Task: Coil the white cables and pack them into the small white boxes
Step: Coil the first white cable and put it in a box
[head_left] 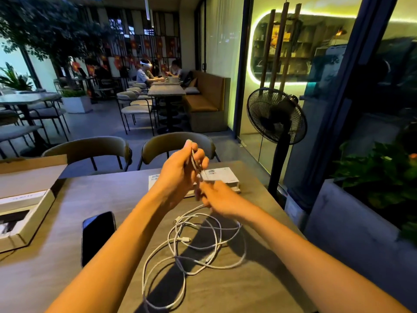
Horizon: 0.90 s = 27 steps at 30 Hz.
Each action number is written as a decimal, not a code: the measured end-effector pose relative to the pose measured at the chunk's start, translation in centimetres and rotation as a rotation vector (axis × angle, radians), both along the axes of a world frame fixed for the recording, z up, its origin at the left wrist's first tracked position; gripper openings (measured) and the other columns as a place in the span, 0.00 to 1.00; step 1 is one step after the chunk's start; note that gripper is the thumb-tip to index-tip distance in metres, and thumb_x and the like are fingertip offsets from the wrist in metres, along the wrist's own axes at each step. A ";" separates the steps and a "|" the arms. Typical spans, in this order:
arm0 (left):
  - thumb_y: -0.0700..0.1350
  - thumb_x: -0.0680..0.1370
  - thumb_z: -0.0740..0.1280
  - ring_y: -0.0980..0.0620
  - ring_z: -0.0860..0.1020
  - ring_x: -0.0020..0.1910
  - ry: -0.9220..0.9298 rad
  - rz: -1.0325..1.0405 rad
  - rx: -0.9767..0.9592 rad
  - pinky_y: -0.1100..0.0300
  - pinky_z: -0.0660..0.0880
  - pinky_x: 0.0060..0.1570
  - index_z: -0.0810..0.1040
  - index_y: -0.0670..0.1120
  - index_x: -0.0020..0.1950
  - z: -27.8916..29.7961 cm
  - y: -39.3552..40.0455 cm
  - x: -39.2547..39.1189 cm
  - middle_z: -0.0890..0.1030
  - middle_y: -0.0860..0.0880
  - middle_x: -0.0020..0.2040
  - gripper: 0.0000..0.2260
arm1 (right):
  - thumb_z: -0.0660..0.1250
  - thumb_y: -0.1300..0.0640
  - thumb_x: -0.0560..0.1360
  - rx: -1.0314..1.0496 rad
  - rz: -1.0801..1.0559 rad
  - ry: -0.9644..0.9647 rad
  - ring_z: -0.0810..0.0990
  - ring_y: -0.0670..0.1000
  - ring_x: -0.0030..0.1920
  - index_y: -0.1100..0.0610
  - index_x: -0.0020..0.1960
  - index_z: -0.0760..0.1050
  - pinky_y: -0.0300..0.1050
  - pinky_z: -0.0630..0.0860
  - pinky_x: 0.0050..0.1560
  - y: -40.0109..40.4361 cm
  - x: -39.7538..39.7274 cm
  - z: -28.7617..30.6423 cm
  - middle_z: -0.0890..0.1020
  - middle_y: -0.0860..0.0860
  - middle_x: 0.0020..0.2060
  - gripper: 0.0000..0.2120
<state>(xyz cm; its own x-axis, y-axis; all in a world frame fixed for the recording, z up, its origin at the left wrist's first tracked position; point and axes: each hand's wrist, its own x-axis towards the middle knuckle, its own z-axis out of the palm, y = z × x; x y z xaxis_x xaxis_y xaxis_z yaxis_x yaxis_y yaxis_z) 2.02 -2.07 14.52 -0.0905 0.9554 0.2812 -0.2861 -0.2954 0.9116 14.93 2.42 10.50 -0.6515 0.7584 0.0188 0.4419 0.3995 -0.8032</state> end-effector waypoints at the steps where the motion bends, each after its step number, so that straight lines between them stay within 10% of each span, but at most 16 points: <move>1: 0.50 0.86 0.51 0.50 0.80 0.43 0.106 0.140 0.024 0.55 0.76 0.52 0.75 0.45 0.48 -0.5 0.7 -0.6 0.79 0.49 0.40 0.17 | 0.52 0.54 0.86 0.015 0.076 -0.068 0.70 0.47 0.34 0.51 0.42 0.76 0.44 0.67 0.37 -1.0 0.0 0.2 0.76 0.49 0.34 0.19; 6: 0.46 0.86 0.53 0.50 0.80 0.42 0.766 0.342 0.067 0.55 0.78 0.47 0.74 0.38 0.51 -3.0 1.7 -2.9 0.79 0.45 0.41 0.15 | 0.59 0.52 0.85 0.402 0.098 -0.066 0.74 0.43 0.37 0.53 0.43 0.78 0.44 0.71 0.42 -1.5 1.0 5.1 0.78 0.44 0.36 0.15; 12: 0.53 0.84 0.51 0.53 0.57 0.30 0.185 -0.110 -0.061 0.61 0.59 0.31 0.68 0.48 0.38 -1.0 -1.0 -0.9 0.60 0.50 0.32 0.18 | 0.64 0.44 0.82 0.545 -0.153 0.234 0.72 0.47 0.32 0.52 0.42 0.80 0.52 0.71 0.37 3.8 2.3 6.8 0.77 0.51 0.31 0.16; 16: 0.48 0.86 0.49 0.53 0.67 0.29 -0.002 -0.074 0.033 0.56 0.65 0.38 0.69 0.47 0.39 0.4 -0.1 0.2 0.68 0.51 0.30 0.19 | 0.56 0.57 0.86 0.391 -0.175 0.180 0.75 0.50 0.36 0.56 0.44 0.76 0.51 0.73 0.40 1.8 0.2 1.9 0.79 0.55 0.37 0.15; 21: 0.46 0.87 0.51 0.49 0.81 0.49 0.562 0.433 0.108 0.52 0.76 0.59 0.76 0.39 0.51 -1.6 1.8 -1.5 0.83 0.48 0.45 0.17 | 0.56 0.58 0.85 0.325 0.057 -0.121 0.77 0.53 0.42 0.56 0.46 0.75 0.52 0.73 0.45 -1.9 -0.5 0.7 0.80 0.56 0.43 0.13; 24: 0.48 0.86 0.52 0.51 0.78 0.40 0.811 0.340 0.103 0.57 0.77 0.45 0.74 0.41 0.48 -3.0 1.0 -2.5 0.78 0.48 0.39 0.16 | 0.60 0.54 0.85 0.435 0.073 -0.038 0.78 0.47 0.41 0.52 0.45 0.78 0.44 0.72 0.42 -1.2 0.6 3.5 0.81 0.50 0.41 0.12; 27: 0.51 0.86 0.52 0.55 0.70 0.29 0.685 0.176 -0.001 0.63 0.69 0.32 0.71 0.45 0.39 -2.6 0.3 -2.2 0.72 0.51 0.30 0.20 | 0.70 0.46 0.78 0.521 0.004 0.081 0.78 0.43 0.38 0.48 0.46 0.82 0.39 0.72 0.38 1.6 2.0 5.6 0.82 0.44 0.38 0.07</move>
